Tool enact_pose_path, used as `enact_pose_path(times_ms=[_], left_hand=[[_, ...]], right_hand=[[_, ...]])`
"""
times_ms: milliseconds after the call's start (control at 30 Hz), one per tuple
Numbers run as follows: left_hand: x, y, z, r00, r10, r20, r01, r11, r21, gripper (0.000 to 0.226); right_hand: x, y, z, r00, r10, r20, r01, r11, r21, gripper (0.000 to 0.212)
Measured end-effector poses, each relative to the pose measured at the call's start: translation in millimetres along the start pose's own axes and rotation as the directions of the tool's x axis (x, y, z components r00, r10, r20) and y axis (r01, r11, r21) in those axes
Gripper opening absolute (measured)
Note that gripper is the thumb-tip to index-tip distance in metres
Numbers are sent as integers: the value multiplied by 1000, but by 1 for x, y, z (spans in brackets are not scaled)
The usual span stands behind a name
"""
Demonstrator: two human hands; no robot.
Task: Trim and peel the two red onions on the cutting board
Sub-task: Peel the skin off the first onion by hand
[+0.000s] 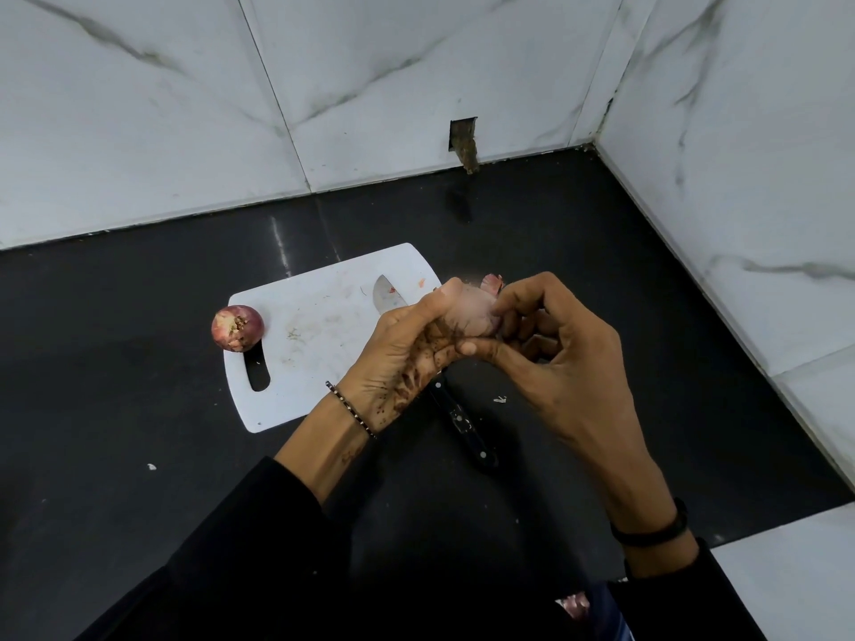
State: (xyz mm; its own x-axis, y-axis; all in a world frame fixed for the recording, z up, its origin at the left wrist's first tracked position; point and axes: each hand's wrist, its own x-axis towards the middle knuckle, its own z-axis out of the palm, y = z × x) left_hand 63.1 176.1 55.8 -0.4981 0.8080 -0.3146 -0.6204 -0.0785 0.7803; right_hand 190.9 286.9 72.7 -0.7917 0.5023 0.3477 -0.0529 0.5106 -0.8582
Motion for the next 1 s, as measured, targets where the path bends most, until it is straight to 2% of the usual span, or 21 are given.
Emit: enact_pose_path(times_ms=[200, 367, 567, 667, 767, 1000], left_hand=[[-1, 5, 2, 998, -23, -63, 27, 998, 54, 39], [1, 7, 0, 998, -46, -42, 50, 995, 83, 60], [1, 6, -2, 995, -85, -48, 89, 992, 87, 61], [1, 5, -1, 993, -89, -73, 94, 993, 65, 49], [1, 4, 0, 993, -92, -72, 95, 994, 48, 47], [1, 3, 2, 990, -113, -86, 113, 994, -5, 65]], right_hand=[[0, 1, 2, 1000, -18, -6, 18, 998, -55, 29], [1, 6, 6, 997, -75, -1, 74, 987, -145, 20], [-4, 1, 8, 999, 19, -40, -18, 1000, 9, 31], [-4, 1, 7, 999, 21, -32, -21, 1000, -3, 34], [-4, 2, 7, 999, 10, -32, -11, 999, -36, 32], [1, 5, 7, 999, 13, -41, -15, 999, -40, 22]])
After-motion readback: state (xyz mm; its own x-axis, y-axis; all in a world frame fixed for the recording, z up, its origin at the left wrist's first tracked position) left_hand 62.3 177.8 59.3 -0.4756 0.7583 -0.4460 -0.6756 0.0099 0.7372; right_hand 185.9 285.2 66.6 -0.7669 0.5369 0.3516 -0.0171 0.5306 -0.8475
